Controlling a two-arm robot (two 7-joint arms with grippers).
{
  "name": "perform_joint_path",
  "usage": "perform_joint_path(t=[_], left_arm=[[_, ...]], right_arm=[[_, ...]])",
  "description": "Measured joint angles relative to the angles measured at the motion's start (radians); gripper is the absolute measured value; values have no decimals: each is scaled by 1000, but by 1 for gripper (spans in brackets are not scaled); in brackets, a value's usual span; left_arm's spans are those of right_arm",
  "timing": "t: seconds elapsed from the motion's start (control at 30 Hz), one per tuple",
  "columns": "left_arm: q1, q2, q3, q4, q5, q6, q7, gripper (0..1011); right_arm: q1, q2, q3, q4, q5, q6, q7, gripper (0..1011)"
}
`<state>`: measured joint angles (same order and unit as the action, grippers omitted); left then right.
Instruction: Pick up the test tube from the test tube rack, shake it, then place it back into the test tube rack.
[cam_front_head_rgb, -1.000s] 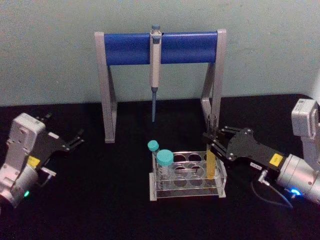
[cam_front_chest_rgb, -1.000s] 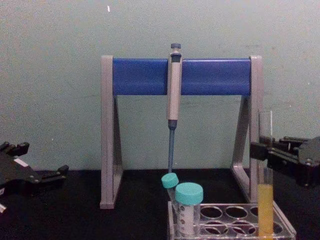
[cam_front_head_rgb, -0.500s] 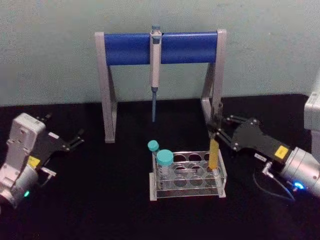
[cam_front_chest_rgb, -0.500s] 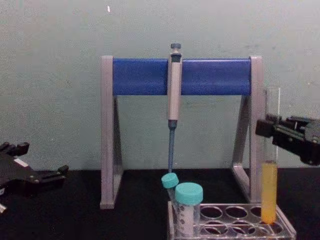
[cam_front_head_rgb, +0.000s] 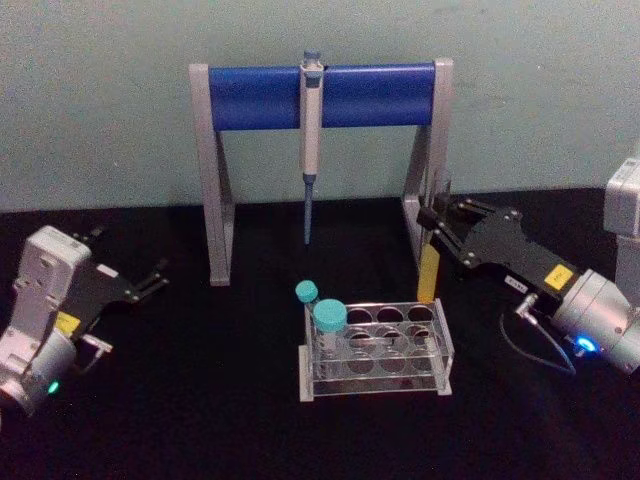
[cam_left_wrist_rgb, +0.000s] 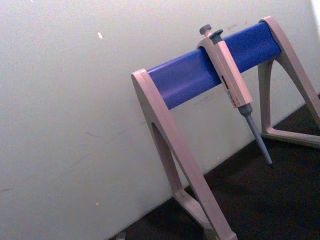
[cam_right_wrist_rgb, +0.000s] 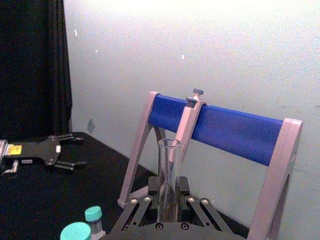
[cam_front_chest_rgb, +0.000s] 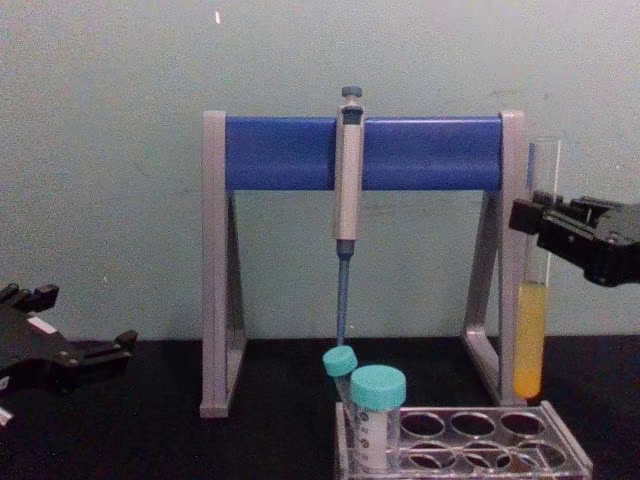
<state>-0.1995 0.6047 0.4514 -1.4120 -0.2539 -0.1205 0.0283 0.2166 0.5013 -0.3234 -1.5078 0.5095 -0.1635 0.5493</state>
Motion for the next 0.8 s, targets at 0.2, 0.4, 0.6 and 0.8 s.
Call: perform_joint_path(t=[0.2,0.4,0.6,0.8], left_arm=[[0,0,0,0,0,0,0,1001],[0,0,0,0,0,0,0,1001],[0,0,0,0,0,0,0,1001],[0,0,0,0,0,0,0,1001]], right_arm=[[9,-14,5,11,0,-12,5,238],[19,-25,7,20,-1,-15,7,238],[40,-40,-3,36,-4,-15,18,238],[57,-49,-16,47,3,-14,39,238]])
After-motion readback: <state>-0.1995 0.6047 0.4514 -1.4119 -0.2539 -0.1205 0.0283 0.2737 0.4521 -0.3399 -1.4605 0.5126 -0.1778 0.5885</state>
